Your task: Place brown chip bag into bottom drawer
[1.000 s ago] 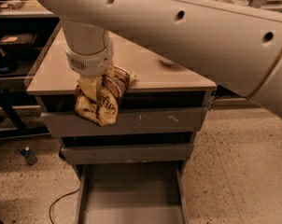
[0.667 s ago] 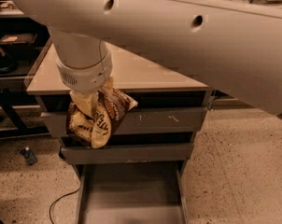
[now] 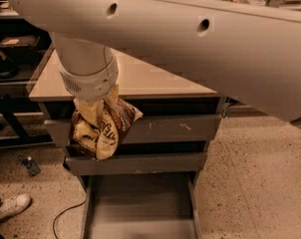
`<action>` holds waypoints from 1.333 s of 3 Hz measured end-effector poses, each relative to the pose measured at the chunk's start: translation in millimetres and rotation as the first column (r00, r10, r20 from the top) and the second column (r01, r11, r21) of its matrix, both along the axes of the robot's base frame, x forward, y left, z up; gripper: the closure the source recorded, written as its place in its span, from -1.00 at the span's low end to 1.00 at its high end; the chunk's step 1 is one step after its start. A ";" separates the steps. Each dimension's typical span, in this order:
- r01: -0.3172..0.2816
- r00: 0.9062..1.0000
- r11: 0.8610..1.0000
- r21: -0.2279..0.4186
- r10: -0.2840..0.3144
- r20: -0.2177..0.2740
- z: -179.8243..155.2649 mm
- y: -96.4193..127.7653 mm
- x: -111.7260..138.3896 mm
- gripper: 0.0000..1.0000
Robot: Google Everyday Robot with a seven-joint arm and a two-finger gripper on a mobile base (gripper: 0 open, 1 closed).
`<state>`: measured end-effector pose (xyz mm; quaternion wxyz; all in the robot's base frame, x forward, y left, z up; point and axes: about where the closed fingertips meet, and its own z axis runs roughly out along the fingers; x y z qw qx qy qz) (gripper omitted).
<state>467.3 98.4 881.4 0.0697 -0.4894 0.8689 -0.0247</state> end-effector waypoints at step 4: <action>0.284 0.899 0.958 0.036 -0.254 -0.356 -261.4 -28.8 -88.7 1.00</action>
Offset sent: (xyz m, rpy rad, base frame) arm -0.1054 -0.0318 -0.2219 0.0420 0.3449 -0.3057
